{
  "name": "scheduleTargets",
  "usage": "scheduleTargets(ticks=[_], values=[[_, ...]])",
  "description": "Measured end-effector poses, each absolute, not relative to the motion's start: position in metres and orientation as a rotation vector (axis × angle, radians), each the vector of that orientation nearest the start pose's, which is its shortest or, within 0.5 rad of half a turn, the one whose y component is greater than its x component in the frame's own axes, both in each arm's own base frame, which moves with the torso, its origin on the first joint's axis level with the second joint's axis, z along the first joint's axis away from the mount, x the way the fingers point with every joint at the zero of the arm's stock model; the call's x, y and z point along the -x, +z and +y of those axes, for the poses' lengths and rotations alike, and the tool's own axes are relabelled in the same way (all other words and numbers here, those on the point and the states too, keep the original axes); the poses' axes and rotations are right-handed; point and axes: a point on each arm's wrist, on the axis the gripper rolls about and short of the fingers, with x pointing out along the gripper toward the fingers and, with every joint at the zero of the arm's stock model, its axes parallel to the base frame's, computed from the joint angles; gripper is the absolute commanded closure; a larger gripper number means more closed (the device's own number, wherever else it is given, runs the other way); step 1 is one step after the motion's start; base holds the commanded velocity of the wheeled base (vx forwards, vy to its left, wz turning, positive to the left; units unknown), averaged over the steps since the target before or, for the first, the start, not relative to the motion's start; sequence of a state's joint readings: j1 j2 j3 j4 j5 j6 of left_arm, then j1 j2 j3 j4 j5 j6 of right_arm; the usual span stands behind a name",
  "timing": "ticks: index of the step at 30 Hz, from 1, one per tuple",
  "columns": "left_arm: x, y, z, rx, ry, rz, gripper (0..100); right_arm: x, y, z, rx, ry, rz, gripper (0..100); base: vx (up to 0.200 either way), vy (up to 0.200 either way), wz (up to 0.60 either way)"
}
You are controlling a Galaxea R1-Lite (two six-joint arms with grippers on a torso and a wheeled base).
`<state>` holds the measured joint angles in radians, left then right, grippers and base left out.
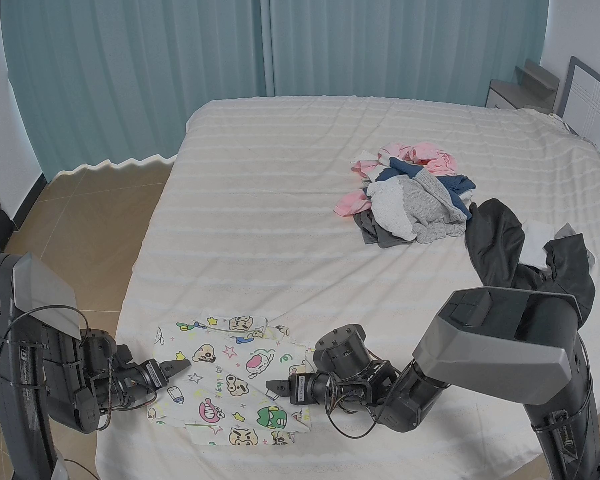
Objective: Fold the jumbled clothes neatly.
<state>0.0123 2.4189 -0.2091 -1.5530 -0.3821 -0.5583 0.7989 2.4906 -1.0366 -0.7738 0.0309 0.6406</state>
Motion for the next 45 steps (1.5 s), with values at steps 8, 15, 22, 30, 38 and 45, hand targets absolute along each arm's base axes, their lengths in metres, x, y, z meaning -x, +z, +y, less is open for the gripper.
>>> scheduleTargets(ticks=[8,15,22,30,38,45], values=[[-0.261,-0.049,-0.008,0.656,-0.17,0.74,100,-0.288,-0.05,0.301,-0.325,0.569,0.85,100,0.0,0.0,0.0],[-0.26,-0.05,-0.009,0.653,-0.172,0.746,100,-0.287,-0.053,0.303,-0.339,0.588,0.813,100,0.0,0.0,0.0],[-0.258,-0.049,-0.014,0.638,-0.174,0.752,100,-0.287,-0.054,0.303,-0.346,0.588,0.81,100,0.0,0.0,0.0],[-0.253,-0.033,-0.022,0.634,-0.172,0.72,100,-0.287,-0.038,0.303,-0.386,0.627,0.726,100,0.0,0.0,0.0],[-0.246,-0.011,-0.028,0.679,-0.193,0.677,100,-0.281,-0.008,0.296,-0.413,0.655,0.665,100,0.0,0.0,0.0],[-0.243,-0.001,-0.029,0.67,-0.183,0.644,100,-0.279,0.009,0.295,-0.433,0.671,0.635,100,0.0,0.0,0.0]])
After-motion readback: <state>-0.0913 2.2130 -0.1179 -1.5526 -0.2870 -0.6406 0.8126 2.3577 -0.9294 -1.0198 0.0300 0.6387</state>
